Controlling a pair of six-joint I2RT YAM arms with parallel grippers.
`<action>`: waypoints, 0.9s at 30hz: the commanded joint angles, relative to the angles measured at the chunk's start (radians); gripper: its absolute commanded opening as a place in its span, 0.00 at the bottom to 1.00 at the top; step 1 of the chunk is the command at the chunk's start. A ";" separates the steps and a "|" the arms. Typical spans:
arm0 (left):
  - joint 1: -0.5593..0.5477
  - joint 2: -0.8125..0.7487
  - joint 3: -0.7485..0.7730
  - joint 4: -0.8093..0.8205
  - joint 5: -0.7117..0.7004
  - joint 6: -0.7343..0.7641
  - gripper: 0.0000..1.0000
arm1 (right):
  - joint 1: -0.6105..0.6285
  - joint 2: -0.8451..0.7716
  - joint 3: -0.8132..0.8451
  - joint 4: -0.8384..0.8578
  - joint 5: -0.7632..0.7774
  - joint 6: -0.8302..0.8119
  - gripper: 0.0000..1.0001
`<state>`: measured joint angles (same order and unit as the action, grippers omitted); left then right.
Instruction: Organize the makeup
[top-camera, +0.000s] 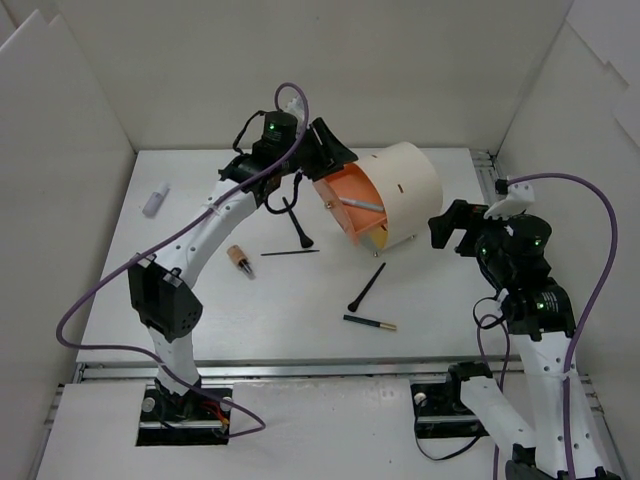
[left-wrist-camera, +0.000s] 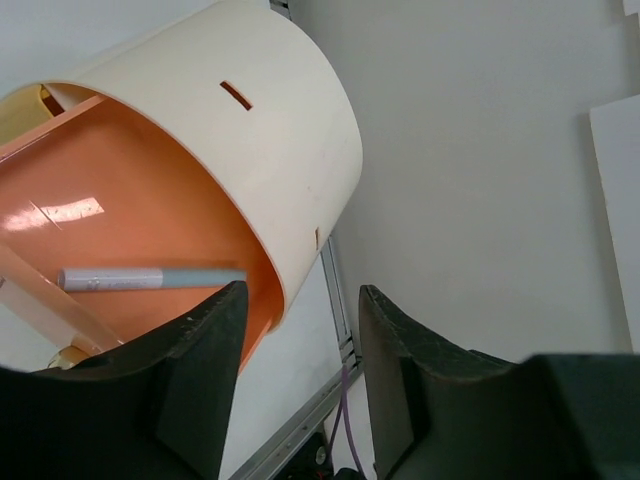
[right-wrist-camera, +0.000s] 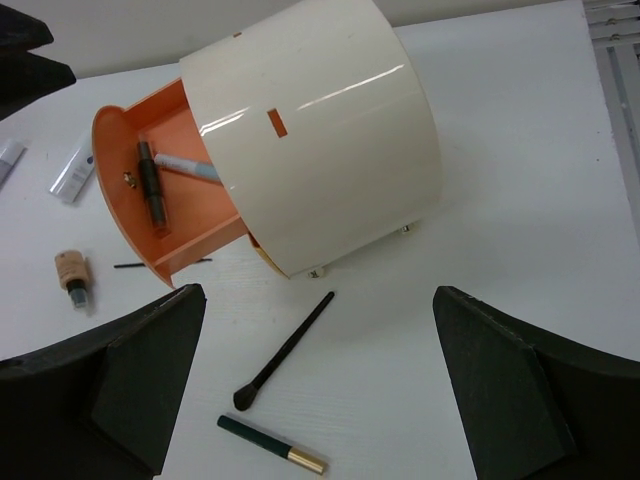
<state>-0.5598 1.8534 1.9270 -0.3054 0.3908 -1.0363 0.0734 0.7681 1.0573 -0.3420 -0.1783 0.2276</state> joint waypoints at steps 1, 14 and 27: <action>-0.015 -0.086 0.079 -0.004 -0.010 0.070 0.45 | 0.005 0.003 -0.017 0.020 -0.087 -0.043 0.95; 0.087 -0.500 -0.255 -0.251 -0.303 0.446 0.99 | 0.138 0.082 -0.275 -0.048 -0.300 -0.008 0.75; 0.259 -0.642 -0.422 -0.385 -0.329 0.564 1.00 | 0.436 0.337 -0.379 0.037 -0.077 0.136 0.75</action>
<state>-0.3161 1.2415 1.4899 -0.6834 0.0765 -0.5228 0.4614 1.0386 0.6754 -0.3695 -0.3347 0.3046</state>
